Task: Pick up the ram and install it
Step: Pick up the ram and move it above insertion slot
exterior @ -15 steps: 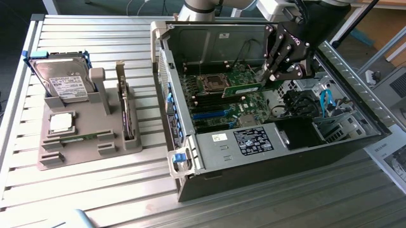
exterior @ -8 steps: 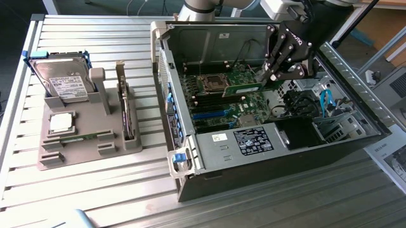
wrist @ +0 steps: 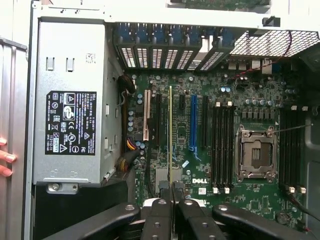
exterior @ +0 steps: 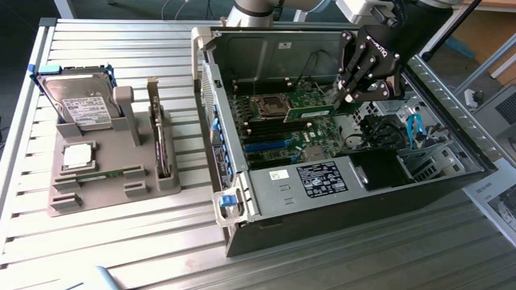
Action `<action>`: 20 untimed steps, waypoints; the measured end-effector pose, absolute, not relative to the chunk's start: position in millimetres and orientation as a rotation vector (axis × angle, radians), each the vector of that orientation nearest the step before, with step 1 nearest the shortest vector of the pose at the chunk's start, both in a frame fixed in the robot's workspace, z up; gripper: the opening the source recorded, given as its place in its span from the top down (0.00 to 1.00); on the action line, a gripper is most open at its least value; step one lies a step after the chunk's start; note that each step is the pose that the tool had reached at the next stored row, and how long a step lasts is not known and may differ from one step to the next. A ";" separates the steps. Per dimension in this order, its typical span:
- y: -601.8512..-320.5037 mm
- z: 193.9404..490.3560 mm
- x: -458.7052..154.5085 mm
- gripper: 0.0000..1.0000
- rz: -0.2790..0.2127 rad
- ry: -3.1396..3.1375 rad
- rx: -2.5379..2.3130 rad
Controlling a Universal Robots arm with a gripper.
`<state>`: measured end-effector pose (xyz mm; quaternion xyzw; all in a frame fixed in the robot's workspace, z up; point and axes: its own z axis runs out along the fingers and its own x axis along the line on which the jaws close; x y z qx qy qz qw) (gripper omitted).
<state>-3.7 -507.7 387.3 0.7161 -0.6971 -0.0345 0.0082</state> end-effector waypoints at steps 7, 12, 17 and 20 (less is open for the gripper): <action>-498.7 386.1 -3.7 0.88 -0.108 -2.179 2.238; -485.6 384.6 -3.7 0.88 -0.108 -2.179 2.238; -471.5 383.2 -3.7 0.88 -0.107 -2.179 2.238; -460.3 382.0 -3.7 0.88 -0.107 -2.179 2.238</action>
